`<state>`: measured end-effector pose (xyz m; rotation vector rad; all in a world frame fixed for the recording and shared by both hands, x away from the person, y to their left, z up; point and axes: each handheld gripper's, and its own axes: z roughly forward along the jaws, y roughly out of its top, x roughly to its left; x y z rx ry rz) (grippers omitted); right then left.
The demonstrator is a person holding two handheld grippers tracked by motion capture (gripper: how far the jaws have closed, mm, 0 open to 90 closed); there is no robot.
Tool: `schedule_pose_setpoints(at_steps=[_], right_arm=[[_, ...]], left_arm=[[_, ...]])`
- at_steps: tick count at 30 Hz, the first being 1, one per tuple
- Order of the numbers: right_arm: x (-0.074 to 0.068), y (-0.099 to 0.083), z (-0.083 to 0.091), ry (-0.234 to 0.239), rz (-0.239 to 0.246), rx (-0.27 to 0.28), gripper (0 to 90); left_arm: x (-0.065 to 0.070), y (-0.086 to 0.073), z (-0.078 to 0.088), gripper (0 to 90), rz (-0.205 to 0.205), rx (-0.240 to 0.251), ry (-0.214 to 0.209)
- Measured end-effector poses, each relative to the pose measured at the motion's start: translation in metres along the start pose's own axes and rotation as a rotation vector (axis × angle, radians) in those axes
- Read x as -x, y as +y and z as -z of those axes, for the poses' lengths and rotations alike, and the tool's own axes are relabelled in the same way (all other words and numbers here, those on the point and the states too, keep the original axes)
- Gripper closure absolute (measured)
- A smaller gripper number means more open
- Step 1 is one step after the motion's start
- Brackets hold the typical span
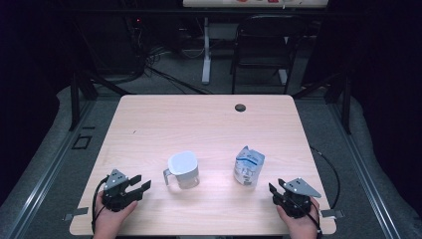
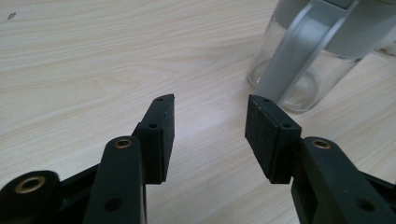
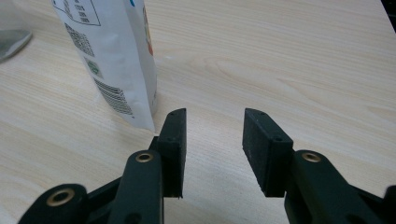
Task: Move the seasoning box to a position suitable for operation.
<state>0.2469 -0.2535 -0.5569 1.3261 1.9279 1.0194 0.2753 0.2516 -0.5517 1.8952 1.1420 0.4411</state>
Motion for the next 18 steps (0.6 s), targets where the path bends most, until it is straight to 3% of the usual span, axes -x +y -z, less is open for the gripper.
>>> schedule_pose_setpoints(at_steps=[9,18], right_arm=[[-0.001,0.000,0.000,0.010,-0.001,0.000,59.5],[0.001,0.000,-0.001,0.005,-0.018,-0.007,57.4]], left_arm=[[0.015,0.004,0.002,50.0,-0.028,0.012,-0.032],[0.022,0.008,-0.003,49.5,-0.043,0.004,-0.033]])
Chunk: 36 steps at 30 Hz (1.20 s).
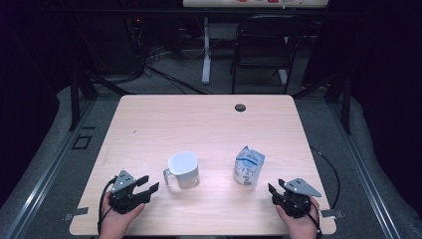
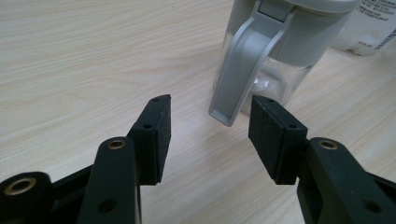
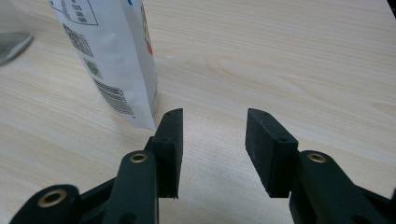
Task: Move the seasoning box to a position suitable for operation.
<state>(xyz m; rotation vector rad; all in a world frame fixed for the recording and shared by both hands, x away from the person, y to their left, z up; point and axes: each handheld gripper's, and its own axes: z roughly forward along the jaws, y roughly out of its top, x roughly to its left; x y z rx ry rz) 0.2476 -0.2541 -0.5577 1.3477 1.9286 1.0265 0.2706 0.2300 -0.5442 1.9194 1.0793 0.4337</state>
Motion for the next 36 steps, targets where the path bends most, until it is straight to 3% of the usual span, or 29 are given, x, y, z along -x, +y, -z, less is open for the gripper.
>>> schedule_pose_setpoints(at_steps=[4,12,23,36], right_arm=[[0.000,-0.001,0.000,-0.001,-0.006,0.007,57.5],[0.002,0.000,0.000,0.004,-0.026,0.009,57.0],[0.003,0.000,0.001,0.001,-0.030,0.009,56.4],[0.002,0.000,0.000,0.007,-0.026,0.013,56.4]], left_arm=[[0.001,0.006,-0.004,49.7,0.025,-0.004,-0.004],[0.010,0.014,-0.019,48.9,0.020,-0.030,0.002],[0.012,0.020,-0.040,49.1,0.029,-0.024,0.021],[0.007,0.022,-0.048,57.8,0.050,-0.015,0.044]])
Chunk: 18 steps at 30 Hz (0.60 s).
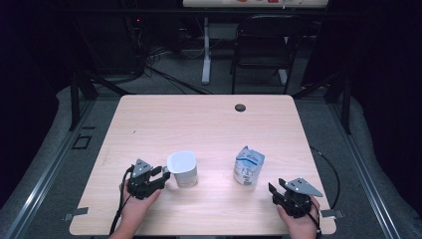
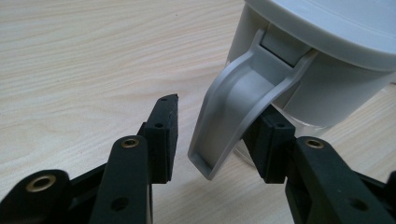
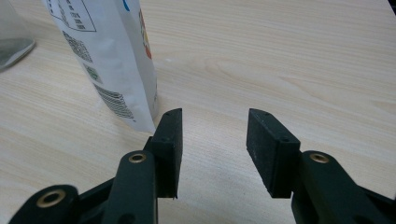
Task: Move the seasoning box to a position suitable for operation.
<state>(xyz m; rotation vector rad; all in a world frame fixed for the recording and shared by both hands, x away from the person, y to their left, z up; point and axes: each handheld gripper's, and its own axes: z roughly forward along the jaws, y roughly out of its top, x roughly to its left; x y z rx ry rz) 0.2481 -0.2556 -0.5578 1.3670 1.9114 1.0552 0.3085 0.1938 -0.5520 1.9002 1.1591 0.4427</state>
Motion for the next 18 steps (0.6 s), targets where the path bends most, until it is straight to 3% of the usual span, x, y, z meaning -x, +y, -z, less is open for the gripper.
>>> schedule_pose_setpoints(at_steps=[8,18], right_arm=[[0.0002,-0.0004,-0.0006,0.003,-0.003,-0.003,56.0],[0.0003,-0.0006,-0.0008,0.002,-0.002,-0.008,55.7]], left_arm=[[-0.0012,0.0012,-0.0021,64.1,-0.017,0.012,-0.014],[0.0018,0.0008,-0.0012,67.7,-0.060,0.008,0.003]])
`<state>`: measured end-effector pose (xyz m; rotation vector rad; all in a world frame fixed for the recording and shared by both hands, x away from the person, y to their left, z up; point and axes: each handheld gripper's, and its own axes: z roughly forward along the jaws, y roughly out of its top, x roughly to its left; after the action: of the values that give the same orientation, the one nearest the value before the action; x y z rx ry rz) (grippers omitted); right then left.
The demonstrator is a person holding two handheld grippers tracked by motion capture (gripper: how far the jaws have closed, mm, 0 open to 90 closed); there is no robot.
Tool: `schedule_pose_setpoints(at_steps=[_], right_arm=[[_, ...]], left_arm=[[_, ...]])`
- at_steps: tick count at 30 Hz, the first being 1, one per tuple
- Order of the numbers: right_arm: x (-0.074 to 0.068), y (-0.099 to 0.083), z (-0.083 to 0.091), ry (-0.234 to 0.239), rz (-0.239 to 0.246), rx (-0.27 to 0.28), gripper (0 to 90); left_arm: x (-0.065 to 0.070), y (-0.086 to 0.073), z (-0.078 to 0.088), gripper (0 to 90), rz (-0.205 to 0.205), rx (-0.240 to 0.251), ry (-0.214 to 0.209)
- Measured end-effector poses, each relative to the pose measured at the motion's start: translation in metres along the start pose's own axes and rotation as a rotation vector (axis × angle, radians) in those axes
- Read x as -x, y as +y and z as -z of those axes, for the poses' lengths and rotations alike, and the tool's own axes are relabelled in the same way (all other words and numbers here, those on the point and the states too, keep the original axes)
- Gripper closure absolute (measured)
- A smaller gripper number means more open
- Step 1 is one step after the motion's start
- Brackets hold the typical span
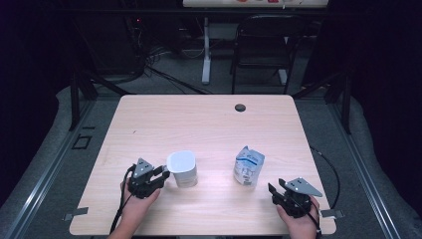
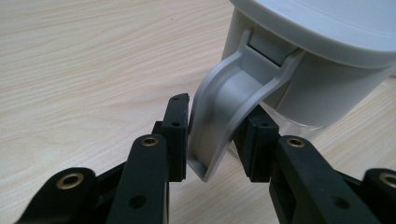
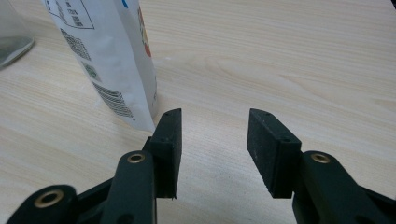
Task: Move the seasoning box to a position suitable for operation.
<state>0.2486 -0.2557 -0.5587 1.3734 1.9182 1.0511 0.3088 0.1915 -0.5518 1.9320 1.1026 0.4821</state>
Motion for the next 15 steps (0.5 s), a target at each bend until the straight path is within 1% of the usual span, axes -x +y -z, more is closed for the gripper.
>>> schedule_pose_setpoints(at_steps=[1,2,8,10,11,12,14,15], right_arm=[[0.0001,-0.0001,-0.0001,0.000,-0.001,-0.001,55.6],[0.0001,-0.0001,-0.0001,0.000,-0.001,-0.001,55.6],[-0.0002,-0.0004,-0.0009,0.005,-0.003,0.002,55.7],[-0.0003,-0.0005,-0.0008,0.004,-0.003,0.001,55.7],[-0.0003,-0.0004,-0.0007,0.004,-0.003,0.002,55.7],[-0.0003,-0.0003,-0.0006,0.004,-0.002,0.002,55.7],[-0.0005,-0.0001,-0.0003,0.003,0.000,0.002,55.7],[-0.0006,-0.0002,-0.0003,0.004,0.000,0.002,55.7]], left_arm=[[0.0005,0.0000,0.0000,68.1,-0.005,0.000,0.003],[0.0010,0.0006,0.0011,68.1,-0.010,-0.013,0.005],[0.0039,0.0005,0.0023,68.5,-0.017,-0.019,0.009],[0.0046,0.0003,0.0031,68.6,-0.026,-0.021,0.005],[0.0053,0.0004,0.0039,68.6,-0.029,-0.028,0.010],[0.0061,0.0000,0.0040,68.7,-0.026,-0.025,0.007],[0.0066,-0.0002,0.0058,68.7,-0.037,-0.036,0.002],[0.0072,-0.0008,0.0060,68.7,-0.037,-0.031,0.003]])
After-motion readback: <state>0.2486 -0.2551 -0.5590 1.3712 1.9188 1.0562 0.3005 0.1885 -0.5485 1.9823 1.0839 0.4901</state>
